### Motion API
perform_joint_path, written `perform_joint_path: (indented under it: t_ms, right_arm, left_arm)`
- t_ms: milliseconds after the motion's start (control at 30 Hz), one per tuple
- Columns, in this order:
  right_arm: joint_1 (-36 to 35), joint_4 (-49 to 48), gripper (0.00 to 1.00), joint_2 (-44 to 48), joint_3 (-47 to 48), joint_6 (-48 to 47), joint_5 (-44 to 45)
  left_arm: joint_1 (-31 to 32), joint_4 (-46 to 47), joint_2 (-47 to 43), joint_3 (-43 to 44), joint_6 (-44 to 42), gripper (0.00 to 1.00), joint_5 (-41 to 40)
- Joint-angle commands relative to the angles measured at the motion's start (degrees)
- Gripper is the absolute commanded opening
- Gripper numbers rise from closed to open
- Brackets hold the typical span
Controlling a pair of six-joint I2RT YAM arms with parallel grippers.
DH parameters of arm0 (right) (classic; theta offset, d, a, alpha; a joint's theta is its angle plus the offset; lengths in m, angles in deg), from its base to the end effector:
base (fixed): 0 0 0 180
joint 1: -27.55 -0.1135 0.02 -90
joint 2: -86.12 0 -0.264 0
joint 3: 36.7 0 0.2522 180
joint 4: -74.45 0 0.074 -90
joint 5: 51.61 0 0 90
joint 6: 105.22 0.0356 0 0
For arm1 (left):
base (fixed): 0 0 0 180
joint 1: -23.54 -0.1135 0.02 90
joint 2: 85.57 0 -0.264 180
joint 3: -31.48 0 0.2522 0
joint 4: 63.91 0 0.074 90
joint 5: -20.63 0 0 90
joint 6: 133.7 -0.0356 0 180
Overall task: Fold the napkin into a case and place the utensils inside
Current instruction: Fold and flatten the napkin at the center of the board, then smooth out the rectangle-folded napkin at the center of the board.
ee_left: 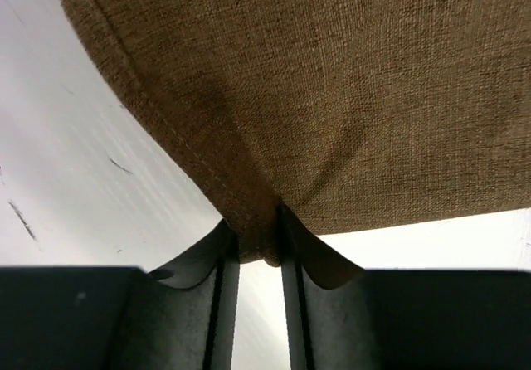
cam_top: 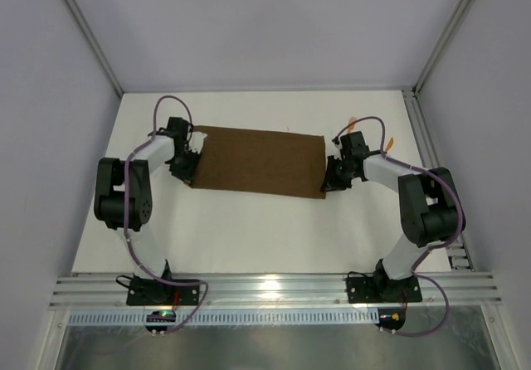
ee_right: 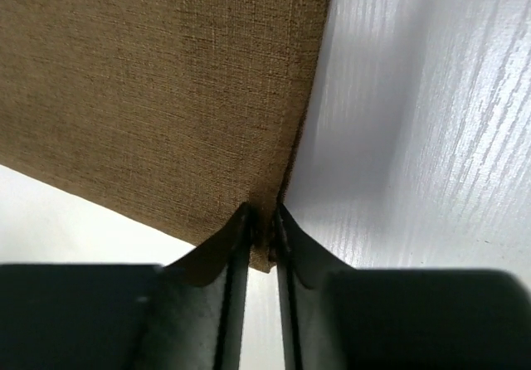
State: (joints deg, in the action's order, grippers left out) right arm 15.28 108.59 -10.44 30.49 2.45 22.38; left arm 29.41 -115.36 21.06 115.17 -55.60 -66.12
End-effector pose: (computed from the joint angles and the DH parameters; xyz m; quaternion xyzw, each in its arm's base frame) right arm 0.3089 0.0772 0.1552 0.0135 0.9643 0.1896 0.1842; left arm 0.3552 -0.0385 0.1627 0.1568 0.9779 -0.0209 0.1370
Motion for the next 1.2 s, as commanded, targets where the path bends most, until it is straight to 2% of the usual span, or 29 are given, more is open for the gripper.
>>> perform_joint_path:
  t_ms: [0, 33, 67, 200, 400, 433, 467, 500, 600, 700, 767, 833, 867, 900, 933, 967, 1000, 1167]
  right_arm:
    - [-0.2, -2.6, 0.15, 1.5, -1.2, 0.1, -1.0]
    - [-0.1, -2.7, 0.06, 1.8, -1.5, 0.2, -1.0]
    - [-0.2, -2.8, 0.03, 2.2, -2.3, 0.2, -1.1]
    - [-0.1, -0.6, 0.03, 5.1, -4.3, -0.2, -1.1]
    - [-1.2, 5.5, 0.04, 16.4, -11.4, -0.3, 0.3]
    - [-1.7, 6.0, 0.09, 19.1, -12.3, 0.0, -0.2]
    - [-1.8, 6.6, 0.37, 20.3, -13.9, 0.5, -1.3]
    - [-1.7, 6.5, 0.47, 21.4, -14.5, 0.9, -1.4]
    - [-1.5, 6.6, 0.57, 23.8, -13.6, 1.1, 1.5]
    - [-0.3, 5.8, 0.57, 20.4, -7.1, -0.1, 1.9]
    - [-0.2, 3.5, 0.56, 16.9, -0.9, -1.1, 2.6]
    - [0.1, 1.9, 0.52, 9.9, 3.8, -3.0, 2.4]
    - [0.2, 2.1, 0.49, 4.6, 9.2, -3.8, 2.5]
    - [0.1, 2.6, 0.46, 2.0, 12.1, -5.0, 3.0]
    - [0.2, 3.7, 0.39, -0.4, 14.7, -5.5, 3.8]
    - [0.5, 4.1, 0.37, -2.5, 19.1, -6.0, 4.0]
    - [0.6, 4.7, 0.35, -5.8, 20.9, -6.3, 4.1]
    - [0.7, 4.8, 0.35, -11.9, 27.0, -7.3, 4.3]
  left_arm:
    - [-1.0, 0.3, 1.4, -0.8, 0.3, 0.23, 2.6]
    - [-1.0, 0.2, 1.0, -1.3, 0.2, 0.08, 3.3]
    - [-1.0, 0.0, 0.3, -2.4, 0.0, 0.0, 4.0]
    - [-1.0, -2.5, -4.2, -5.8, -2.0, 0.0, 5.1]
    - [-0.9, -12.7, -14.7, -13.3, -9.0, 0.0, 8.0]
    - [-0.9, -16.2, -16.7, -15.0, -11.5, 0.09, 9.0]
    - [-0.9, -18.1, -17.5, -15.7, -13.0, 0.2, 10.7]
    - [-0.9, -19.7, -18.3, -16.3, -14.2, 0.42, 11.0]
    - [-1.6, -24.2, -22.7, -16.3, -16.3, 0.6, 12.4]
    - [-4.5, -21.8, -26.3, -10.4, -13.1, 0.64, 13.3]
    - [-7.8, -15.4, -26.4, -5.6, -9.7, 0.61, 12.4]
    - [-8.1, -10.3, -23.9, -3.1, -5.3, 0.49, 10.9]
    - [-8.0, -6.7, -20.3, -2.2, -3.1, 0.4, 10.8]
    - [-8.0, -5.7, -18.1, -1.3, -2.3, 0.37, 10.7]
    - [-8.0, -5.1, -15.6, 1.1, -1.6, 0.34, 10.6]
    - [-8.0, -4.8, -13.1, 2.3, -1.3, 0.32, 10.6]
    - [-8.1, -4.2, -8.8, 4.2, -0.6, 0.3, 10.0]
    - [-8.0, 0.6, -0.7, 6.9, 0.2, 0.3, 10.4]
